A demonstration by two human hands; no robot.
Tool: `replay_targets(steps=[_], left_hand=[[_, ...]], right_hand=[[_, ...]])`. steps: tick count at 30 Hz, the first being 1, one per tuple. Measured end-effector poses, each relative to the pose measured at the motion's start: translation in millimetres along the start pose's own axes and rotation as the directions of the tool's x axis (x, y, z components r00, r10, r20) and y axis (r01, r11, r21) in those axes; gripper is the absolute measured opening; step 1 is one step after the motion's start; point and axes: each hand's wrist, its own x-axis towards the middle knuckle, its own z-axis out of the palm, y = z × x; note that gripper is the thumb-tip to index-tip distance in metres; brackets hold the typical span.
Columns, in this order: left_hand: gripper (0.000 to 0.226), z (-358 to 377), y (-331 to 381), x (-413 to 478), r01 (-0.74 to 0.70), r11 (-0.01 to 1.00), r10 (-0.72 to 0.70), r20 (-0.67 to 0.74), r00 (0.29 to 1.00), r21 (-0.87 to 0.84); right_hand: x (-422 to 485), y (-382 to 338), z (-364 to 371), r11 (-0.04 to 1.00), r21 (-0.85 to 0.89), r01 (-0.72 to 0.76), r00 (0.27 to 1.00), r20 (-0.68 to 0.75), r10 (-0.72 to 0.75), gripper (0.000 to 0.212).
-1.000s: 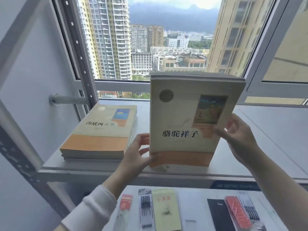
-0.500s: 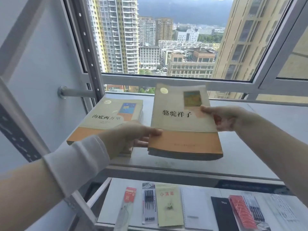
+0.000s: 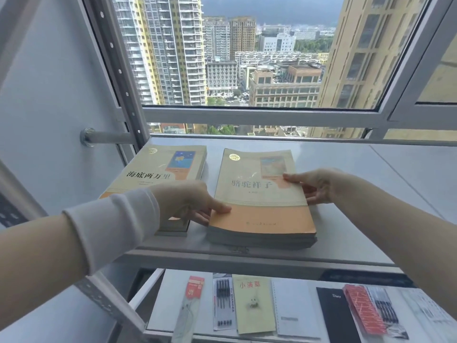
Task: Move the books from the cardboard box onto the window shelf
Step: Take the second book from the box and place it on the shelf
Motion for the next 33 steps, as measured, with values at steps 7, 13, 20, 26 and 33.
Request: replay_targets(steps=[7,13,20,26,33], left_hand=[[0.036,-0.5,0.2,-0.1,-0.036,0.999,0.04,-0.089,0.995,0.041],[0.052,1.1,10.1,-13.2,-0.141,0.825,0.307,-0.223,0.925,0.548],[0.052,46.2,71.0,9.9,-0.224,0.363,0.791,-0.172,0.587,0.904],[0.047,187.1,112.8,-22.1,-0.295,0.036,0.831,0.135,0.539,0.955],[0.044,440.1,138.3,-133.6,-0.529,-0.141,0.835,0.387,0.391,0.837]], right_hand=[[0.8,1.3,4.6,0.999,0.002,0.052,0.998,-0.034,-0.052,0.025],[-6.8,6.4,8.8,0.945,-0.281,0.167,0.918,-0.306,-0.253,0.045],[-47.6,53.7,-35.0,0.742,-0.667,0.072,0.723,-0.478,-0.499,0.056],[-133.5,157.2,-128.5,0.502,-0.834,-0.229,0.664,-0.511,-0.545,0.051],[-285.5,352.3,-269.5,0.534,-0.676,-0.508,0.559,-0.73,-0.392,0.05]])
